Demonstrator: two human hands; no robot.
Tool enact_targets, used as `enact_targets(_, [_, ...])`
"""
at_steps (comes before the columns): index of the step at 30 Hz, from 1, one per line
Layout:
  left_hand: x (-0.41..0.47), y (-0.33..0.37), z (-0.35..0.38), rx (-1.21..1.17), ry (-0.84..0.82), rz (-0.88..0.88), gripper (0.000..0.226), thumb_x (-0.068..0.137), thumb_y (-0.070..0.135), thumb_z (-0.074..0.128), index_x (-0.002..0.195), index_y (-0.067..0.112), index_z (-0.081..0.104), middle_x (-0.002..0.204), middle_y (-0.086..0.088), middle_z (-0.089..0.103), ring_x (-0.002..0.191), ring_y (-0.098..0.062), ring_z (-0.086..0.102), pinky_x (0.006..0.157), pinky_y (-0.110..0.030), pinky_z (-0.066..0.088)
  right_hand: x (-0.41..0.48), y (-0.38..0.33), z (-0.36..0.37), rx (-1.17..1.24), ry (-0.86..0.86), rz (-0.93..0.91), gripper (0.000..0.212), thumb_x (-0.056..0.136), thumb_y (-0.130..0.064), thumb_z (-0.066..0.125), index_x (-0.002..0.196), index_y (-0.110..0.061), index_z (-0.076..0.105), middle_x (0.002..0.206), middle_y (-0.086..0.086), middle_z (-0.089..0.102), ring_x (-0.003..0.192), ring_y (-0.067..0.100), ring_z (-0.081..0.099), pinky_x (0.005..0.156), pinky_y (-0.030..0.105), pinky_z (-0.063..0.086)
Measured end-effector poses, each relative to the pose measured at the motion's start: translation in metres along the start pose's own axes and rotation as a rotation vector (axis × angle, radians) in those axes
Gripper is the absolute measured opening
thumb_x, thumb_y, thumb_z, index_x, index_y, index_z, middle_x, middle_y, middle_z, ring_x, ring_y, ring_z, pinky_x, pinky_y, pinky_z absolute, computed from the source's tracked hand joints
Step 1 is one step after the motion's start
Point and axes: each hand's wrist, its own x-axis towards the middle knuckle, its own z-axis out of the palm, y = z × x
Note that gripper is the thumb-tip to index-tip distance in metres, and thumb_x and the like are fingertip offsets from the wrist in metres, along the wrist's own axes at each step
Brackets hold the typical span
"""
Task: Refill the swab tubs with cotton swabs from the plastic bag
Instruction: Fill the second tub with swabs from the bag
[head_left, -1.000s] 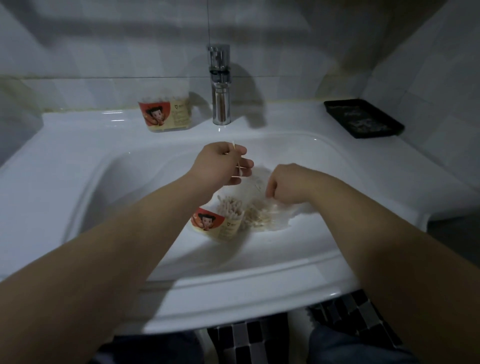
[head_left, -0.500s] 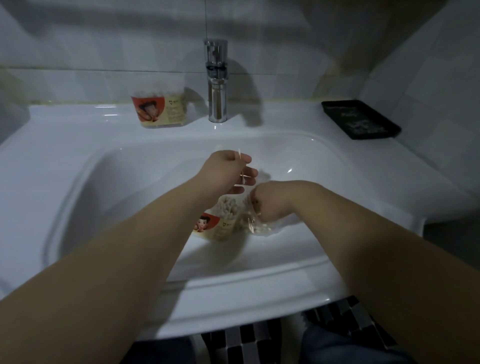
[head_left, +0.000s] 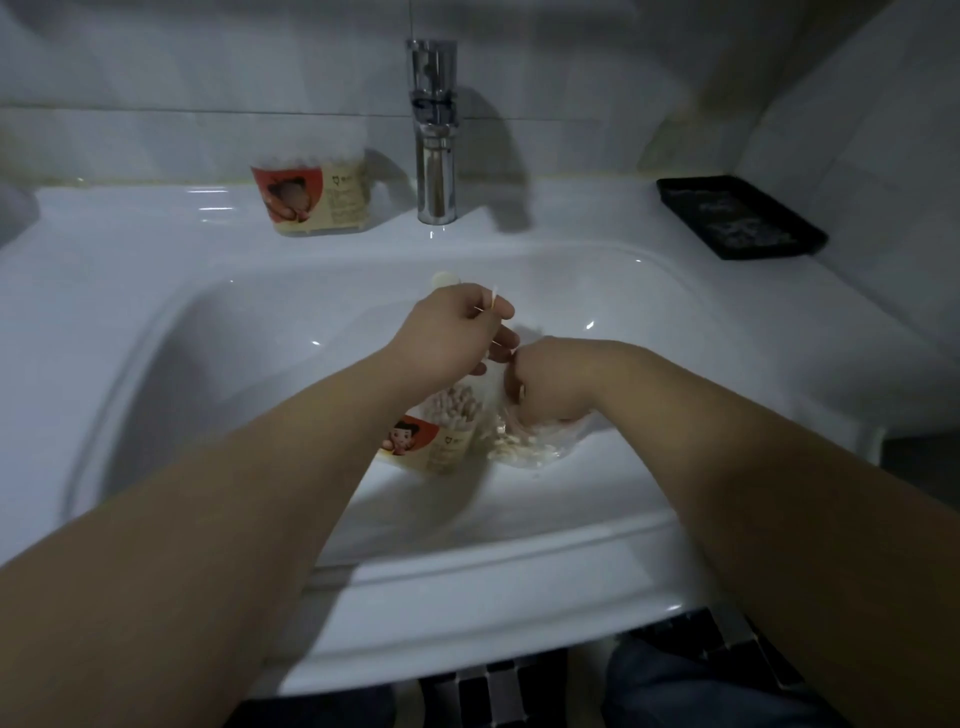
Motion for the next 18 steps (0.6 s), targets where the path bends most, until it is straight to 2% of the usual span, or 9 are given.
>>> enact_targets(2, [0.000,0.001,0.000,0.046,0.008,0.029,0.017,0.104,0.020,0.048,0.101,0.022,0.065,0.091,0.002,0.077,0.073,-0.007,0.073,0.069,-0.030,0.057,0.000,0.003,-0.003,0.033,0.035,0.009,0.012,0.092,-0.021,0.061,0.081,-0.023,0.067,0.073,-0.002,0.061,0.070,0.019,0.060,0.056,0.028,0.040])
enact_targets(5, [0.000,0.000,0.000,0.103,0.014,0.063,0.017,0.103,0.022,0.048,0.101,0.025,0.065,0.090,0.006,0.077,0.069,0.000,0.070,0.060,-0.019,0.051,-0.002,0.005,-0.009,0.082,0.041,0.035,0.016,0.090,-0.016,0.056,0.090,-0.025,0.070,0.082,-0.004,0.060,0.081,0.022,0.063,0.064,0.030,0.045])
enact_targets(10, [-0.001,0.002,0.000,0.151,0.007,0.079,0.019,0.103,0.021,0.046,0.097,0.027,0.064,0.087,0.009,0.077,0.064,-0.002,0.067,0.050,-0.010,0.041,-0.009,0.005,-0.007,0.084,-0.052,0.052,0.027,0.099,-0.012,0.044,0.077,-0.019,0.058,0.077,-0.002,0.055,0.069,0.016,0.052,0.058,0.027,0.035])
enact_targets(14, [-0.003,0.003,0.002,0.161,-0.037,0.079,0.020,0.103,0.017,0.045,0.100,0.023,0.064,0.089,0.006,0.077,0.065,-0.003,0.068,0.050,-0.010,0.042,0.000,0.003,0.001,0.080,-0.066,0.079,0.016,0.100,-0.019,0.056,0.084,-0.017,0.056,0.078,-0.002,0.053,0.076,0.019,0.052,0.065,0.026,0.039])
enact_targets(18, [-0.003,0.003,0.001,0.181,-0.043,0.080,0.020,0.103,0.017,0.045,0.102,0.023,0.064,0.090,0.007,0.077,0.069,-0.003,0.071,0.052,-0.010,0.043,-0.003,-0.001,-0.002,0.036,-0.078,0.057,0.027,0.100,-0.019,0.053,0.072,-0.019,0.052,0.075,-0.003,0.053,0.066,0.012,0.049,0.056,0.024,0.034])
